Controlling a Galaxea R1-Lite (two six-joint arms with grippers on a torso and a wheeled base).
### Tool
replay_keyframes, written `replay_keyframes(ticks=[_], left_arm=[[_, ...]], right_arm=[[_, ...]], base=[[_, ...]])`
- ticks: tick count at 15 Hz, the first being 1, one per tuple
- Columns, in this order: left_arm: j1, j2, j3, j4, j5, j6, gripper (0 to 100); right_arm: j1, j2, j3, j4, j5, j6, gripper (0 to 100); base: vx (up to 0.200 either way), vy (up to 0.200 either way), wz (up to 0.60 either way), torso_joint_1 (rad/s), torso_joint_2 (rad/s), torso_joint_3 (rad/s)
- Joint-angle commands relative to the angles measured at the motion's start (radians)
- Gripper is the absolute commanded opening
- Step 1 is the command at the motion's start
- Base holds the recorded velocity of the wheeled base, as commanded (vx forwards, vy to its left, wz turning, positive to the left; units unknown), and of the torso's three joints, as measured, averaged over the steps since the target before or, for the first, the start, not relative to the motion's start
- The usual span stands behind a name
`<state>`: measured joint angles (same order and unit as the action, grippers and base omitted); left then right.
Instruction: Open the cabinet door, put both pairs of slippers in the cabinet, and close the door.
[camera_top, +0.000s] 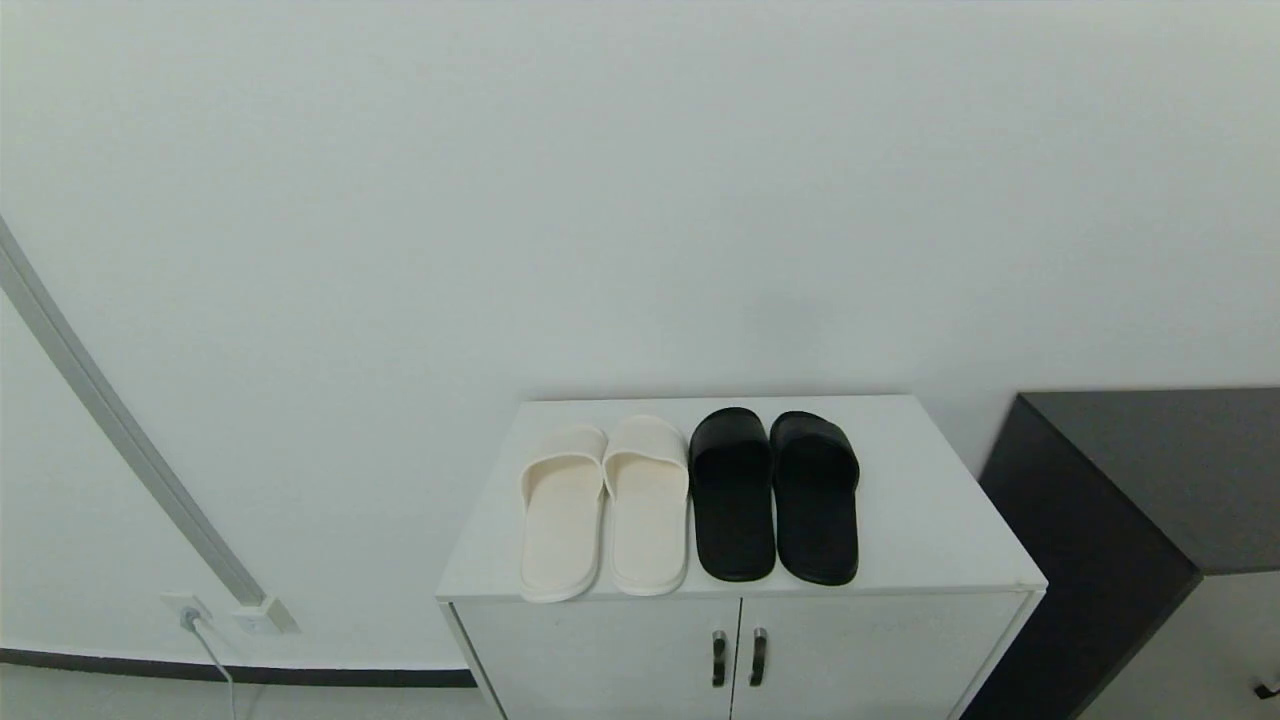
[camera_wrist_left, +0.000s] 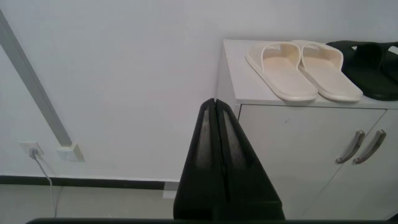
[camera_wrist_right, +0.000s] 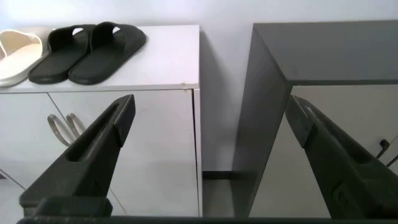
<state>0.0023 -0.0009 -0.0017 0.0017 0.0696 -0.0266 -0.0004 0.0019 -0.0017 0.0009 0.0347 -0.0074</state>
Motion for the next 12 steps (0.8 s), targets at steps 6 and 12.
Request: replay_keyframes(ticks=[6,12], left_arm=[[0.001,0.001,0.000,0.000,0.001,-0.001,0],[-0.001,0.001,0.000,0.000,0.001,-0.001,0]], right_arm=[[0.002,0.016,-0.024,-0.005,0.002,-0.052,100],[0.022,0.526,-0.225,-0.047,0.198,-0.014,100]], base=[[0.000,0.000,0.00,0.000,0.00,0.000],[0.000,0.000,0.00,0.000,0.00,0.000]])
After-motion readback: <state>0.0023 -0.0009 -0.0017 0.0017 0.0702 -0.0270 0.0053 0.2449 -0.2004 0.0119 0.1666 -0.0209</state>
